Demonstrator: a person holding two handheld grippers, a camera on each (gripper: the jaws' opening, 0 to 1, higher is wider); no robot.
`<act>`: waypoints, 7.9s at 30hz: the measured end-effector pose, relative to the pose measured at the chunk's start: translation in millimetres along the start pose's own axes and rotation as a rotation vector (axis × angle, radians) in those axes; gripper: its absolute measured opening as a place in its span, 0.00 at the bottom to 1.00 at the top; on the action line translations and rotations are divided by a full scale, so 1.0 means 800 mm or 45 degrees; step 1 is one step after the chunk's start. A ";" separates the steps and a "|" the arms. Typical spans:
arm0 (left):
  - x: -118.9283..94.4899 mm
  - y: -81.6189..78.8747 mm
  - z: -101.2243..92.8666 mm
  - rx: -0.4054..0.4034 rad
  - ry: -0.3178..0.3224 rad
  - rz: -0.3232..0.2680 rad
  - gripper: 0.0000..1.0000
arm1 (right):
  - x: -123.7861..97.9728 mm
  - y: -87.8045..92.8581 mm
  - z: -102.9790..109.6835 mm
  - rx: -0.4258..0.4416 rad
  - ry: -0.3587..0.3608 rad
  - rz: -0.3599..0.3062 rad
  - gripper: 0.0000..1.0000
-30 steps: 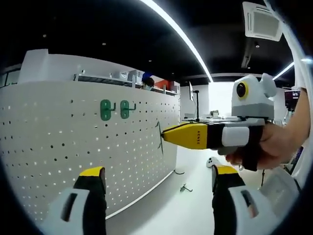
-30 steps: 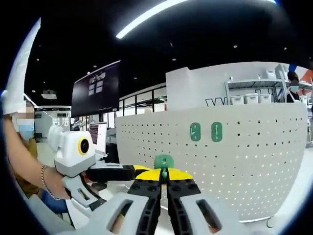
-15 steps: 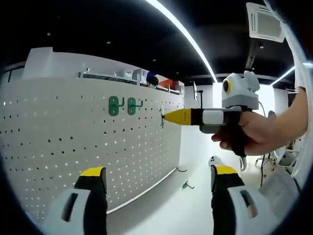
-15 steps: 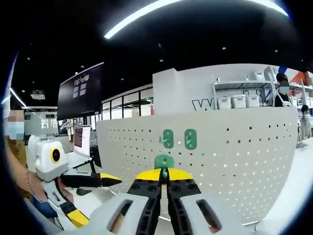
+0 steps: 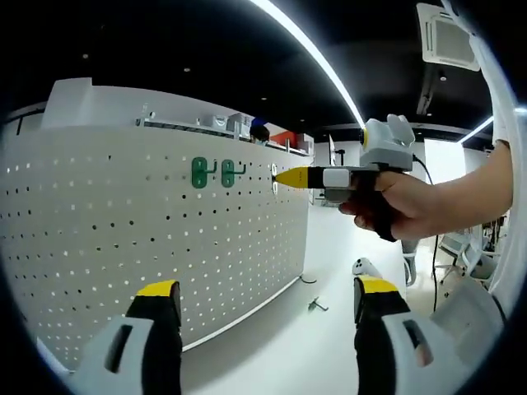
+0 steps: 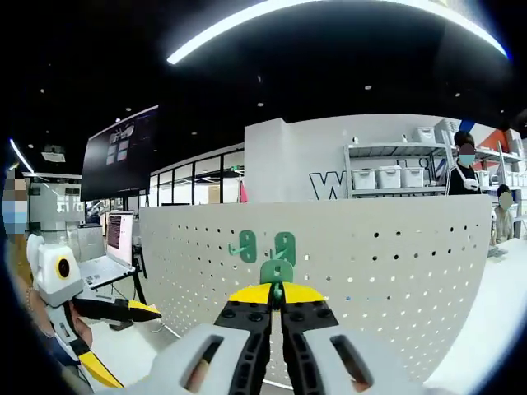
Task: Insert the hook assembly into the mounting plate slot until the hook locks in place.
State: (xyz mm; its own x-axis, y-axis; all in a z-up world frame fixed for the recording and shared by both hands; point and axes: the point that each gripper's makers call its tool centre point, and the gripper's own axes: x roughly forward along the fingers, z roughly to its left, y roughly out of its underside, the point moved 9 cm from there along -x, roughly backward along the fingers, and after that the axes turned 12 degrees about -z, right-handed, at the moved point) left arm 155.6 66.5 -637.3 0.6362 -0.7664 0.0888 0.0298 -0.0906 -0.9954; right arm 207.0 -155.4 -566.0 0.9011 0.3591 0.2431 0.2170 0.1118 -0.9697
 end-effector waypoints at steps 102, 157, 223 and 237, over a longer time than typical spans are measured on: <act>-0.042 0.007 0.004 0.001 -0.066 0.054 0.84 | 0.077 0.008 -0.034 -0.127 0.359 -0.005 0.02; -0.044 0.002 0.000 -0.001 -0.062 0.033 0.87 | 0.030 0.021 -0.030 0.023 -0.019 -0.072 0.74; -0.062 0.027 0.002 -0.062 -0.084 0.067 0.87 | -0.122 0.077 -0.025 0.049 -0.058 0.114 0.71; -0.077 0.042 0.001 -0.086 -0.099 0.102 0.88 | -0.157 0.103 -0.021 0.069 -0.051 0.198 0.71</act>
State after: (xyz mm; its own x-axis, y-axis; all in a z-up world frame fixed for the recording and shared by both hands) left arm 117.9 111.1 -676.4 0.6924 -0.7215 0.0032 -0.0741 -0.0755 -0.9944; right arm 118.2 -206.5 -676.5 0.9062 0.4126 0.0922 0.0549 0.1016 -0.9933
